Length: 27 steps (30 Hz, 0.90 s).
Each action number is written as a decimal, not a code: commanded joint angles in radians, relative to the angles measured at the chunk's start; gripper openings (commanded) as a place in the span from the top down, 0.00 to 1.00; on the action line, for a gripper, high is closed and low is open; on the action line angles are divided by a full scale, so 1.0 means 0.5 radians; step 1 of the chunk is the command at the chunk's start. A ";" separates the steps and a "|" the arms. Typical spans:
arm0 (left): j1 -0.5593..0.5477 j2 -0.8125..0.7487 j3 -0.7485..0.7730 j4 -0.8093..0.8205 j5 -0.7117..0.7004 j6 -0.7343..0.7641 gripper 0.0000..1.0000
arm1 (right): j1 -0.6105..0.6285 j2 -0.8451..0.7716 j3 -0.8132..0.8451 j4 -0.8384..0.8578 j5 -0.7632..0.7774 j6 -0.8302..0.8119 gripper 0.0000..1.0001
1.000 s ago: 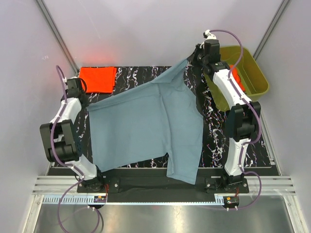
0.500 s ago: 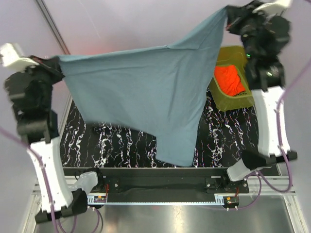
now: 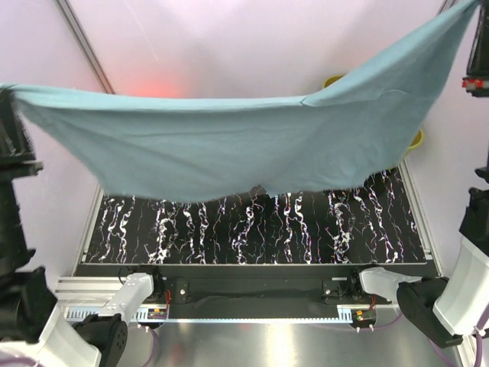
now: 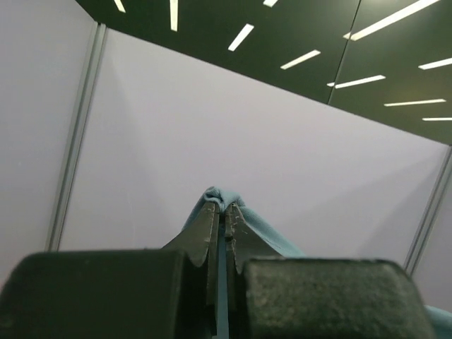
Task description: Fold and stack the t-shirts
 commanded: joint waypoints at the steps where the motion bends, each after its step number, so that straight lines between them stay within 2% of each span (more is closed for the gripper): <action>1: -0.051 -0.045 0.117 0.010 -0.226 0.138 1.00 | -0.010 -0.046 0.018 0.166 -0.185 0.059 1.00; 6: -0.186 -0.067 0.117 0.010 -0.376 0.249 1.00 | -0.010 -0.037 0.088 0.185 -0.173 0.068 1.00; 13: -0.208 -0.018 0.099 0.029 -0.481 0.335 1.00 | -0.007 0.134 0.343 0.176 -0.206 0.080 1.00; 17: -0.220 -0.008 0.004 0.062 -0.576 0.405 1.00 | -0.007 0.208 0.313 0.185 -0.185 0.065 1.00; 20: -0.220 -0.097 -0.480 0.335 -0.655 0.473 1.00 | -0.007 0.263 0.132 0.237 -0.194 0.077 1.00; 21: -0.220 -0.100 -0.730 0.454 -0.713 0.494 1.00 | -0.010 0.297 0.056 0.280 -0.201 0.083 1.00; 27: -0.220 0.001 -1.575 0.847 -0.891 0.626 1.00 | -0.007 0.496 -0.589 0.626 -0.195 0.123 1.00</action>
